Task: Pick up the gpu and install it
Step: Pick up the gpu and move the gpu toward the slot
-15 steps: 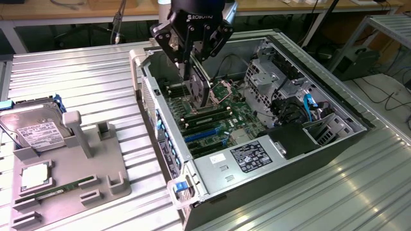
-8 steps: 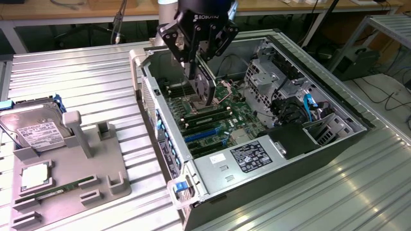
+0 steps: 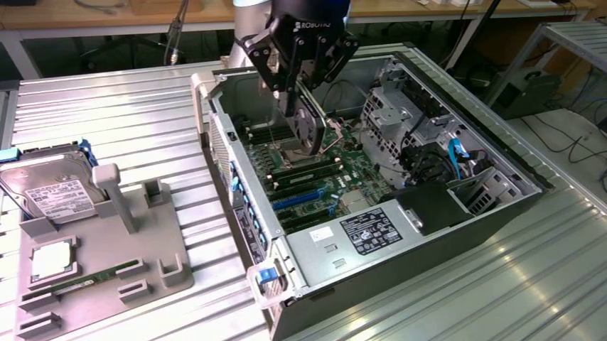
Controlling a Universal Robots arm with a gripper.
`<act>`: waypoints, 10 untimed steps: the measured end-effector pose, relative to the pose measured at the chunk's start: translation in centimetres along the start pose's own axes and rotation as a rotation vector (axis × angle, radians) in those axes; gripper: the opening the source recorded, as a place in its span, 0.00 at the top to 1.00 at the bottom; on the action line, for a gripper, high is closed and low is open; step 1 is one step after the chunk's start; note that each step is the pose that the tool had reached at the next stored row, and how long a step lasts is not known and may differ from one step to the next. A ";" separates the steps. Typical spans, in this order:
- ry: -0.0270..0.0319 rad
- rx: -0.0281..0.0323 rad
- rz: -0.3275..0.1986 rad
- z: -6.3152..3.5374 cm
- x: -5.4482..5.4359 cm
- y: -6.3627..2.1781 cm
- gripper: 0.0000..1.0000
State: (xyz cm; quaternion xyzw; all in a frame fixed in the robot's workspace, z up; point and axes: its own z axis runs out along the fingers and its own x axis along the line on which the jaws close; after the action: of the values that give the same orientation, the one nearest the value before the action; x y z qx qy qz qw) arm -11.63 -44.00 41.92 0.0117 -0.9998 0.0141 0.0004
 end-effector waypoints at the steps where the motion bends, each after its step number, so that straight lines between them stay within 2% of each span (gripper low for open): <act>1: -0.0001 0.0000 0.000 0.01 -0.1 0.00 0.72; 10: -0.0003 0.0001 0.000 0.05 -1.1 -0.03 0.72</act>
State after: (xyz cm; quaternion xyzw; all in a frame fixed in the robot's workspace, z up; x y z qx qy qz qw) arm -10.49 -44.00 41.86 0.0117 -0.9998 0.0141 0.0002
